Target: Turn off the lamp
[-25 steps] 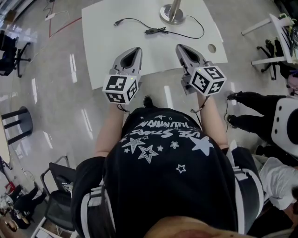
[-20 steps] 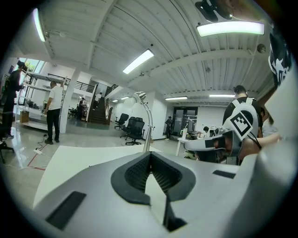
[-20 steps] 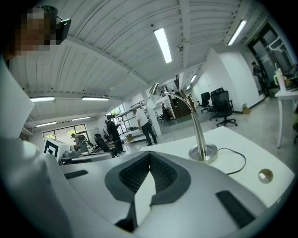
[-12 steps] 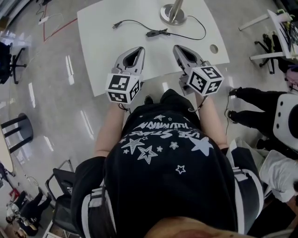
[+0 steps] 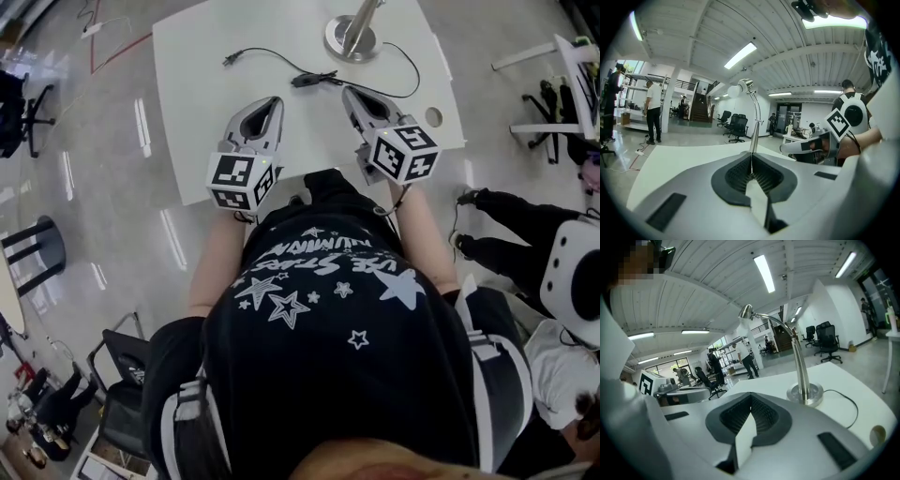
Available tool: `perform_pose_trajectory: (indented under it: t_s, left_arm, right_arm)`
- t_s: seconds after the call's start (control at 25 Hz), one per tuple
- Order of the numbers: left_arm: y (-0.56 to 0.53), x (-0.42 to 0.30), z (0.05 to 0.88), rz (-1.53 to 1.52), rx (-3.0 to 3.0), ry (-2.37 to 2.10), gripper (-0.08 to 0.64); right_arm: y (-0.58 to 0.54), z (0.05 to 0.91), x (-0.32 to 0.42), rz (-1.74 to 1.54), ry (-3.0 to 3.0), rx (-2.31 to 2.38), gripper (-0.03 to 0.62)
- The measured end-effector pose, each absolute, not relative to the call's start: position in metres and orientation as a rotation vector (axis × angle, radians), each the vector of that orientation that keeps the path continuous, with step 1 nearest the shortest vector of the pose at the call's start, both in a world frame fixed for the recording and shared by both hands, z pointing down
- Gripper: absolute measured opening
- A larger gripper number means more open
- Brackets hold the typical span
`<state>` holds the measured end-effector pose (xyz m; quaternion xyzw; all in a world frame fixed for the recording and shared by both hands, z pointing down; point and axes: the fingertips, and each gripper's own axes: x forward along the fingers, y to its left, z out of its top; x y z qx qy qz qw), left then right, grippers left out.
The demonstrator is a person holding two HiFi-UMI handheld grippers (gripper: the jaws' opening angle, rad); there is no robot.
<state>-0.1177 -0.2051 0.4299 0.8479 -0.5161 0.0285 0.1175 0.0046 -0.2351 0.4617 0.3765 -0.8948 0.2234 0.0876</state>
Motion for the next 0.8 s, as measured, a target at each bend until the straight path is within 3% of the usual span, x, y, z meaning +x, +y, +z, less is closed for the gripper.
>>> perform_pose_trajectory:
  t_s: [0.56,0.64,0.8]
  left_arm:
    - [-0.241,-0.093,0.486,0.335,2.525,-1.337,0.022]
    - [-0.246,-0.087,0.499,0.404,2.534,-1.265,0.134]
    - [-0.256,-0.08,0.522,0.568,2.586,-1.214,0.2]
  right_arm:
    - [-0.285,0.489,-0.003,0.743,-2.629,1.004,0.005]
    - [-0.291,0.493,-0.004,0.75,-2.622,0.998,0.005]
    - [-0.299,0.502,-0.008,0.763,-2.602,0.983,0.005]
